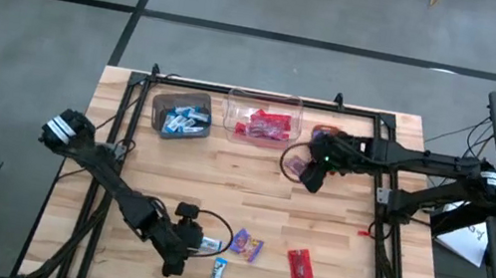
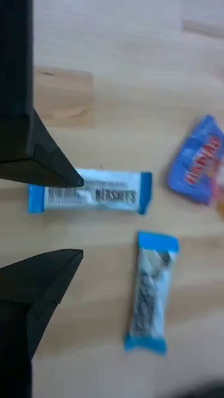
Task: Sort candy
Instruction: Put the white chocolate into the black bin
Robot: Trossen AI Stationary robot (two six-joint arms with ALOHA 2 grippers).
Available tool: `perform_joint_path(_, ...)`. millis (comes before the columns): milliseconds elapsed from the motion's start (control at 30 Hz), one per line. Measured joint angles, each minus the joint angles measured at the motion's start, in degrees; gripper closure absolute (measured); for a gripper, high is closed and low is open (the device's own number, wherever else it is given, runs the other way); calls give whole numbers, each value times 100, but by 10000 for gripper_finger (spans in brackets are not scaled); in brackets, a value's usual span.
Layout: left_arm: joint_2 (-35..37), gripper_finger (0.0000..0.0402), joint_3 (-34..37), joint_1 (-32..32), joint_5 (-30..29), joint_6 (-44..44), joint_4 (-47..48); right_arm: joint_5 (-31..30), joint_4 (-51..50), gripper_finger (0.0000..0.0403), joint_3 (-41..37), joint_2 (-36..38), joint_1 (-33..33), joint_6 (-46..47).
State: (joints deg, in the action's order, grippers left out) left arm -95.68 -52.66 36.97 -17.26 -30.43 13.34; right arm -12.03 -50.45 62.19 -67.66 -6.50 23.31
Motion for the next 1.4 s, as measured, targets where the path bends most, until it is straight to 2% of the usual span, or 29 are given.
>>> perform_joint_path(267, -623, 246, -6, -56, -38, 42, -686, -2, 37, 229, -2, 0, 588, 334)
perform_joint_path(533, -666, 244, -9, -70, -312, 139, -790, -12, 173, 229, -9, 0, 934, 634)
perform_joint_path(833, -834, 194, 22, -70, -624, 291, -780, -144, 329, 229, -13, 0, 1225, 691)
perform_joint_path(967, -951, 190, 28, -70, -658, 232, -806, -159, 370, 229, -15, 0, 1332, 706)
perform_joint_path(1133, -977, 233, 28, -69, -579, 226, -870, -160, 495, 229, -17, 0, 1418, 715)
perform_joint_path(1400, -894, 373, 24, -70, -587, 293, -882, -181, 694, 229, -79, 0, 1517, 711)
